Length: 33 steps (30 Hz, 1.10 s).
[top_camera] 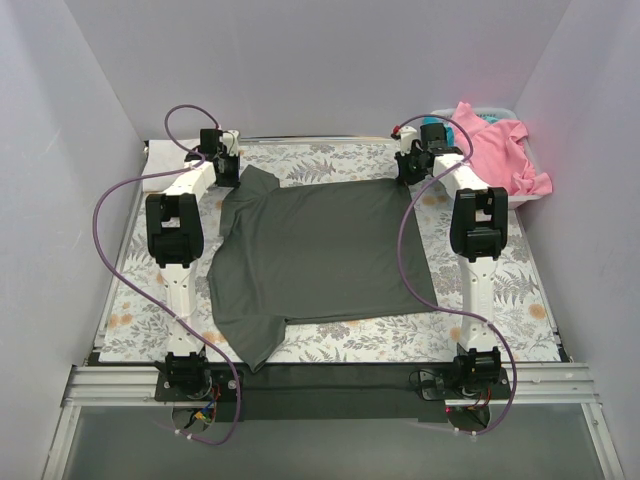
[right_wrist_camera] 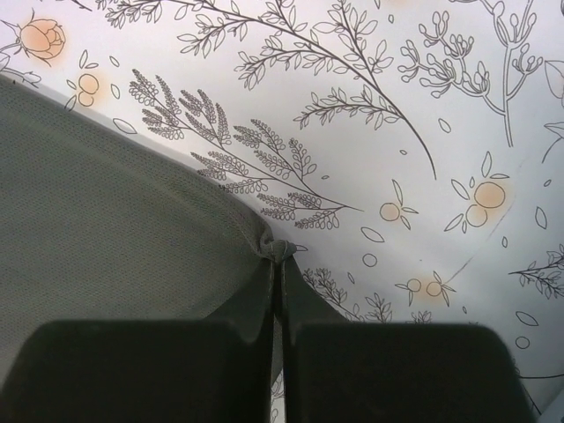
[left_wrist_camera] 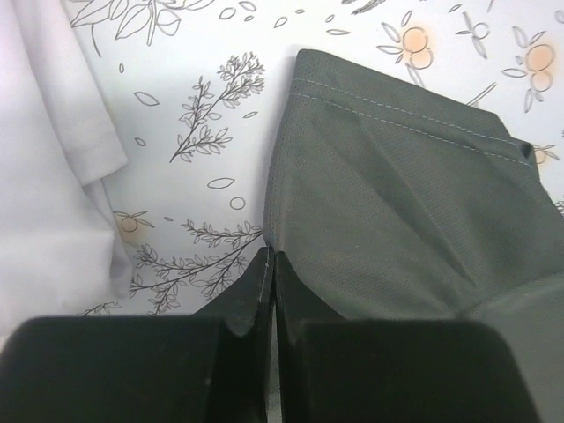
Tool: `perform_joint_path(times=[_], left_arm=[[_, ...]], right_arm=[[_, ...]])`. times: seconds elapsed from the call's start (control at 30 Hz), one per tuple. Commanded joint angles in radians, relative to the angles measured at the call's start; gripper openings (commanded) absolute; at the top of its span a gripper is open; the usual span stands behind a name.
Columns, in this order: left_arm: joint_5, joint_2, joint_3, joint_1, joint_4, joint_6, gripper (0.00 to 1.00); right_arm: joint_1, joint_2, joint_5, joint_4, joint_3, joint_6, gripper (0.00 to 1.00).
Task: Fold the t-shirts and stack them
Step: Fold the tshirt
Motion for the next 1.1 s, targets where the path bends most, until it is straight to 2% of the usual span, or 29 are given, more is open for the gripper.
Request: perform_joint_path(times=[0.0, 0.5, 0.73, 0.77, 1.07], left_arm=[[0.057, -0.068, 0.032, 0.013, -0.011, -0.013, 0.00], [0.220, -0.349, -0.186, 0.021, 0.081, 0.038, 0.00], [0.234, -0.458, -0.313, 0.023, 0.084, 0.090, 0.00], [0.237, -0.485, -0.342, 0.055, 0.084, 0.098, 0.00], [0.243, -0.591, -0.501, 0.089, 0.086, 0.157, 0.00]], right_arm=[[-0.021, -0.069, -0.029, -0.003, -0.019, -0.015, 0.01], [-0.042, -0.195, -0.106, -0.004, -0.103, -0.055, 0.01], [-0.045, -0.257, -0.115, -0.021, -0.172, -0.091, 0.01], [-0.050, -0.270, -0.115, -0.026, -0.189, -0.098, 0.01], [-0.076, -0.319, -0.137, -0.055, -0.277, -0.144, 0.01]])
